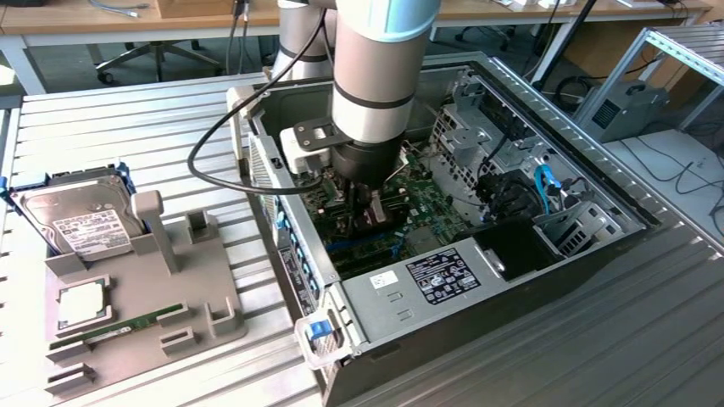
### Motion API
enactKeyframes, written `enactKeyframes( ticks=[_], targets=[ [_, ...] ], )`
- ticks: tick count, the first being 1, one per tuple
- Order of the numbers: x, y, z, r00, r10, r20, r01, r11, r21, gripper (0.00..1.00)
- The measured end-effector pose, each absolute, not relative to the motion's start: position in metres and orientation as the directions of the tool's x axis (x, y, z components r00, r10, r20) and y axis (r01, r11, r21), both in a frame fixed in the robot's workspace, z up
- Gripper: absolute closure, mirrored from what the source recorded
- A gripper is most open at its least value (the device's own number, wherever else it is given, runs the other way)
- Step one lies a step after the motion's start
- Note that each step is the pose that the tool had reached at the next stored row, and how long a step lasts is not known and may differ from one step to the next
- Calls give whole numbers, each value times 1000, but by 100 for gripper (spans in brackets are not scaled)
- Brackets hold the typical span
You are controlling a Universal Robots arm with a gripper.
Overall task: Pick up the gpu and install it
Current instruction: 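Insert the gpu into the slot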
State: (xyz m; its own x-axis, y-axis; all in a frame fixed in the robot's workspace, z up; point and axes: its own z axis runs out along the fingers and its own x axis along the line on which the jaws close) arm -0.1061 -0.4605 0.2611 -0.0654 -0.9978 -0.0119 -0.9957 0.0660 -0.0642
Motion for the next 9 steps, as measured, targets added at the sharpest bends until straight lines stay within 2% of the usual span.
enactKeyframes(
  ticks=[9],
  targets=[
    [-106, -460, 261, -65, -998, -3, -996, 66, -65, 73]
  ],
)
